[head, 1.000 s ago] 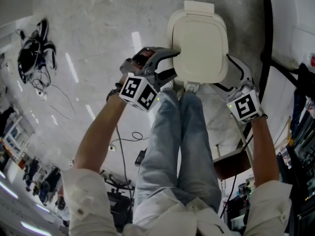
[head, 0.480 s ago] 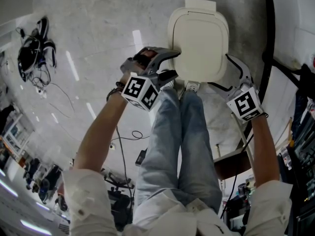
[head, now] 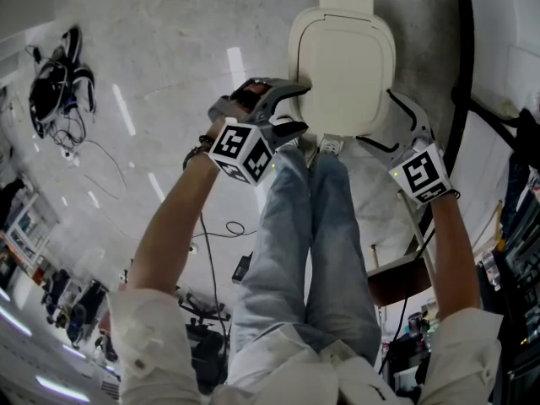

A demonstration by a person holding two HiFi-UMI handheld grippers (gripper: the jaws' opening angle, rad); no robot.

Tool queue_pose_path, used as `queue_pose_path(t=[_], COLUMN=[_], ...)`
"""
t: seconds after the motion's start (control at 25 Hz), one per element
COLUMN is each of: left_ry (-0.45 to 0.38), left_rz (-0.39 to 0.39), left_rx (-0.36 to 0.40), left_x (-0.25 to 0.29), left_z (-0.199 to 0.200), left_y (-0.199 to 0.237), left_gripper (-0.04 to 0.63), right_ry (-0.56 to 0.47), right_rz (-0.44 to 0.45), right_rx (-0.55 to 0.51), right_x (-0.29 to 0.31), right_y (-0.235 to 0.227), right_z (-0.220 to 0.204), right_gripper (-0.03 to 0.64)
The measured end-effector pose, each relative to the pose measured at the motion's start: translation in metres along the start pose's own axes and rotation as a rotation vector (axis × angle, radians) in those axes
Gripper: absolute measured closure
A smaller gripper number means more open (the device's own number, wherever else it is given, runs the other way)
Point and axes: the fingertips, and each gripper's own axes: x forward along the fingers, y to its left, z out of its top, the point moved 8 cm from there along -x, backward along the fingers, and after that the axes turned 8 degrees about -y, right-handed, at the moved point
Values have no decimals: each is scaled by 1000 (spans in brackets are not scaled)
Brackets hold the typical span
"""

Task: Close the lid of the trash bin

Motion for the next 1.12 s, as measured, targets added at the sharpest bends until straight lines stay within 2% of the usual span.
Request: queue_pose_path(t=[0.12,0.2,0.28,0.36,0.4,0.44,0.48,0.6,0.76,0.88,1.12], left_ry=[-20,-26,-29,-51,-66,-77,-80,-42,-9,1,11], left_rz=[-25,-34,-33,-24,-15,-3,7,24,56,74,89], left_rx=[-79,-118,-142,-207,-250,-291,-319,-297,-296,-304,-304], left_x=[-1,0,2,2,1,0,-1,2,6,9,11], left_z=[-2,-3,-4,-5,-5,-5,-5,-4,-6,-8,-9], left_y=[1,2,3,6,9,12,14,12,10,9,7], left_gripper=[264,271,272,286,315,407,495,517,527,536,540], right_ry=[-4,-11,-10,-14,-17,-19,-16,4,19,16,19], right_rz=[-9,-20,-33,-54,-68,-79,-85,-86,-92,-117,-126], right_rx=[51,96,106,115,125,134,137,114,67,82,87], right_x=[2,3,5,6,6,6,6,7,10,11,11], right_y=[-2,-5,-7,-8,-9,-10,-10,-8,3,6,7], right_z=[0,-1,-2,-4,-4,-4,-3,-1,0,-4,-4], right_gripper=[149,175,183,196,219,247,249,262,354,391,413])
